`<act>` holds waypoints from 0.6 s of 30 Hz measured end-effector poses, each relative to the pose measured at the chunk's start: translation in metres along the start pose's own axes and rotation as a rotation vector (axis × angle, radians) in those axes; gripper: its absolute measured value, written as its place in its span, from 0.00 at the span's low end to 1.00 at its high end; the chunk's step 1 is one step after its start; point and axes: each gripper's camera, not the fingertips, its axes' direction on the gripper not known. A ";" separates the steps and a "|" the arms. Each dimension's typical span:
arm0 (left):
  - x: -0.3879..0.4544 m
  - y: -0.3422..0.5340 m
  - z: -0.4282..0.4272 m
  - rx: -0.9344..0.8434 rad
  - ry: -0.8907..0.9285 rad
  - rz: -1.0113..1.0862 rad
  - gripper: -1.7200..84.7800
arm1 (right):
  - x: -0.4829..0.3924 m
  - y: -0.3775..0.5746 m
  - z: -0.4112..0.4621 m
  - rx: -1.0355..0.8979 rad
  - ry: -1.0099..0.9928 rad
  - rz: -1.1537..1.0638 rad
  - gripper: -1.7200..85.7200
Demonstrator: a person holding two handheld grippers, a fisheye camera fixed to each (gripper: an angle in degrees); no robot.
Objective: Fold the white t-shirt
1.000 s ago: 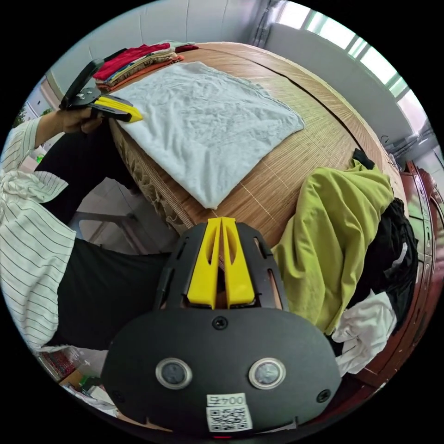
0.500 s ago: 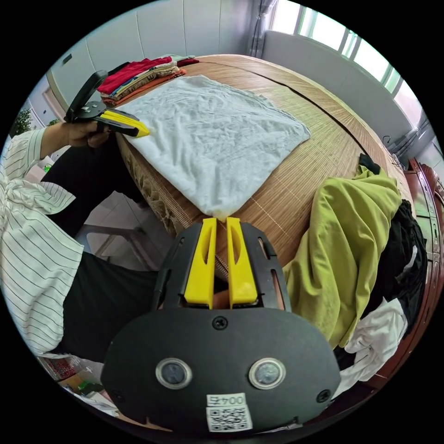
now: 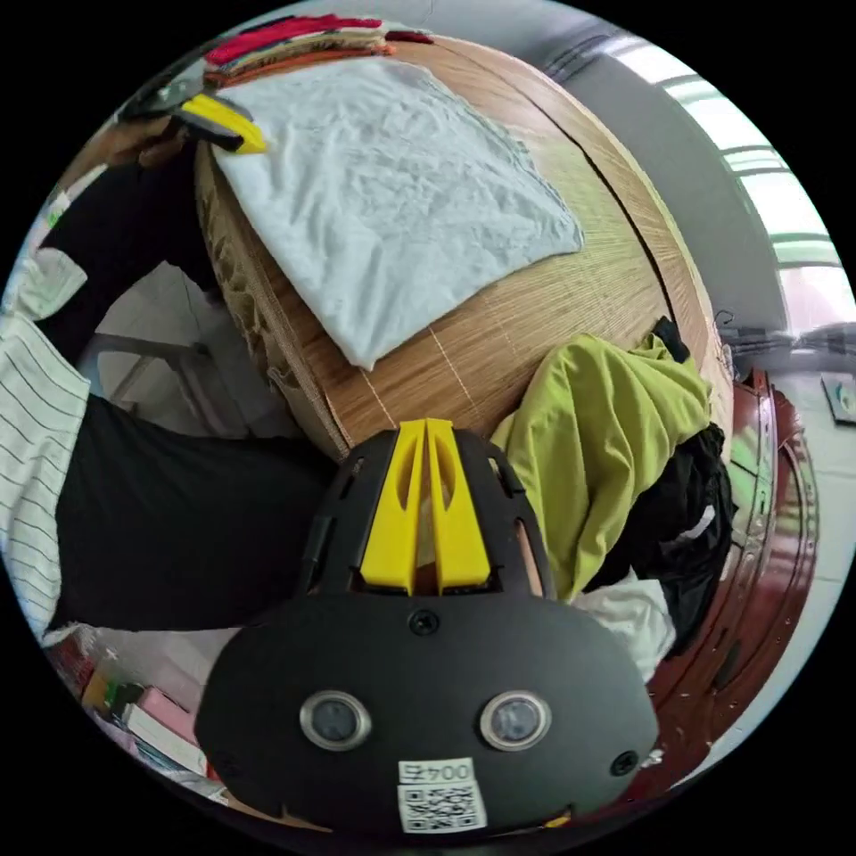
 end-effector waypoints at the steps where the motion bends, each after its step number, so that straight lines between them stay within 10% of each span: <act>1: -0.001 0.002 0.001 0.005 0.001 -0.005 0.02 | 0.004 0.002 -0.006 0.047 -0.054 0.037 0.01; 18: -0.034 0.017 0.003 0.027 0.030 -0.094 0.03 | 0.026 -0.024 -0.006 0.240 -0.378 0.543 0.01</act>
